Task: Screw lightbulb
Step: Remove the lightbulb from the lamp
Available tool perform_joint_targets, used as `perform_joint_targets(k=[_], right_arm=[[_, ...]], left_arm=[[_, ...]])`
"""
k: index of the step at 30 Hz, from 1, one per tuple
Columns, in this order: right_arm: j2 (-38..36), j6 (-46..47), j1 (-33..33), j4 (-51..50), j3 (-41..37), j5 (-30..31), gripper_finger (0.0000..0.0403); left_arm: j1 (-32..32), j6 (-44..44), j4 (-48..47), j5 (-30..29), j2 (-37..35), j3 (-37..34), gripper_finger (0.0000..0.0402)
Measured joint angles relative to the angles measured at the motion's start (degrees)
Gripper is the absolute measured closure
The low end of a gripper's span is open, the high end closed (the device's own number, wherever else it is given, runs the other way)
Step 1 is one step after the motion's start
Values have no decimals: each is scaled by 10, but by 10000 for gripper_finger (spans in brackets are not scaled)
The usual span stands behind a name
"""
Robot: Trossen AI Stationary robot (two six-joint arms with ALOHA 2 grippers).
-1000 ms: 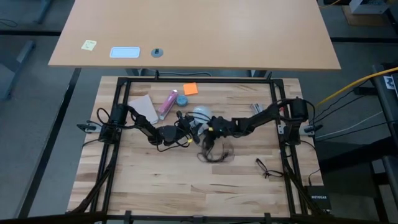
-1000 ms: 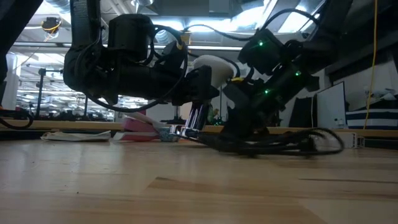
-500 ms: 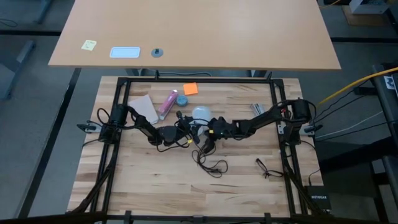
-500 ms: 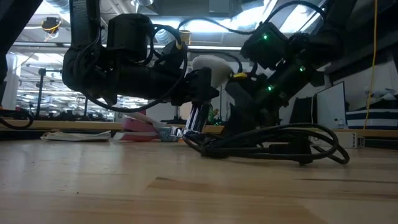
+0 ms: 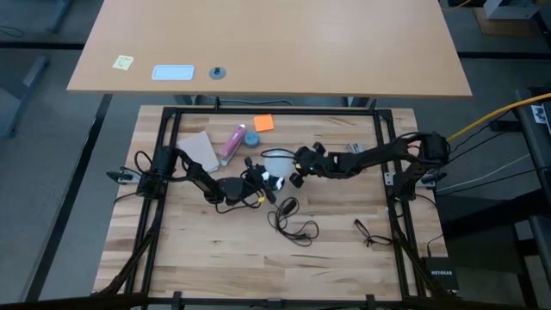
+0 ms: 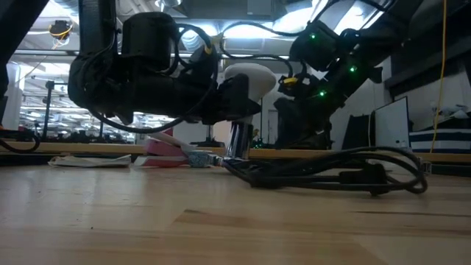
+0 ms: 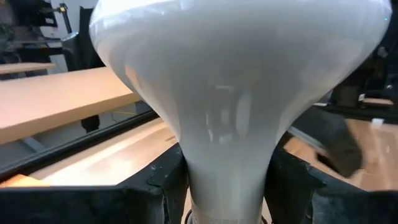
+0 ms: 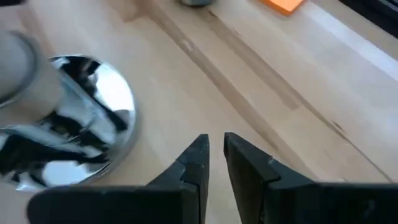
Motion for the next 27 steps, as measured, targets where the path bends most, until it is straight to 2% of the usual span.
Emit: perform_joint_targets(k=[9,14,21,27], right_arm=[[0,-22,-21,-24,0,-7,343],[0,-44,-21,-51,0,-11,343],[-2,-64,-37,-92,0,-15,343],[-2,-105,-64,-92,0,-66,343]], left_arm=[[21,-140,1,12,0,13,241],[34,-137,-12,47,0,49,241],[48,-124,-147,48,2,109,241],[48,-140,-169,48,17,119,241]])
